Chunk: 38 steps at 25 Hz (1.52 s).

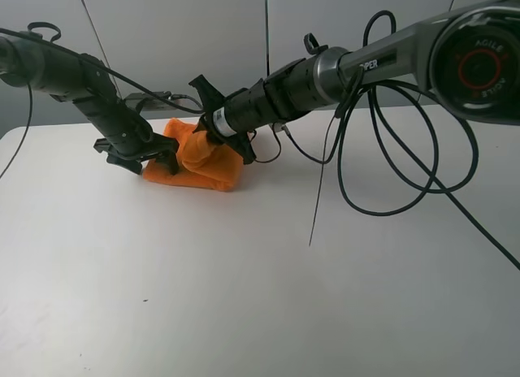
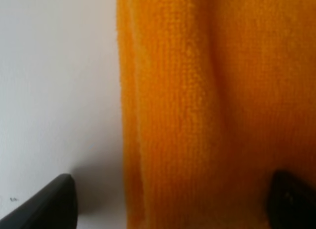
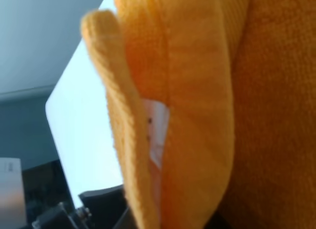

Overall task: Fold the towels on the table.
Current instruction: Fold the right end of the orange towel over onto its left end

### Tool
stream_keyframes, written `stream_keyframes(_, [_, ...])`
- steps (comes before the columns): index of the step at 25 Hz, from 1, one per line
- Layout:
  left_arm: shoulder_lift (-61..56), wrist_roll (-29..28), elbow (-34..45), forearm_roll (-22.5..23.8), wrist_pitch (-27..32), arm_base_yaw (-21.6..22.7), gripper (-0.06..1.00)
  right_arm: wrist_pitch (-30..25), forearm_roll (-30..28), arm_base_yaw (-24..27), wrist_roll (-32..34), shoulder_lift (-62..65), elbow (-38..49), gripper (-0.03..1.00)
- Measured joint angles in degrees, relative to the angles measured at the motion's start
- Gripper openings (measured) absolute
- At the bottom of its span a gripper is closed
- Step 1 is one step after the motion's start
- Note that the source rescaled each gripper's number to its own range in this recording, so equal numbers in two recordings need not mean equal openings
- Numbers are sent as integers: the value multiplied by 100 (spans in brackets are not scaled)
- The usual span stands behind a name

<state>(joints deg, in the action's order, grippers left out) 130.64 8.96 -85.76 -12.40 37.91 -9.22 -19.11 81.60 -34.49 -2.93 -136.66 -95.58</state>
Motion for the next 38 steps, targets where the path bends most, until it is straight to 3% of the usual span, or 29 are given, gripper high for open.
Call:
stream_keyframes(5, [0,0,0,0,0,0,100,31,493,0,-392,0,0,2])
stream_keyframes(20, [0,0,-10,0,14,0,100,259,715,-106,-643,-252,-6,2])
stream_keyframes(28, [-98,-23,-223,117,453,10,100,246,754,-106,-677,-285,-6,2])
stream_keyframes(38, [-887,-125,-127,233,774,447,100,258,754,-114,-688,-285,-6,2])
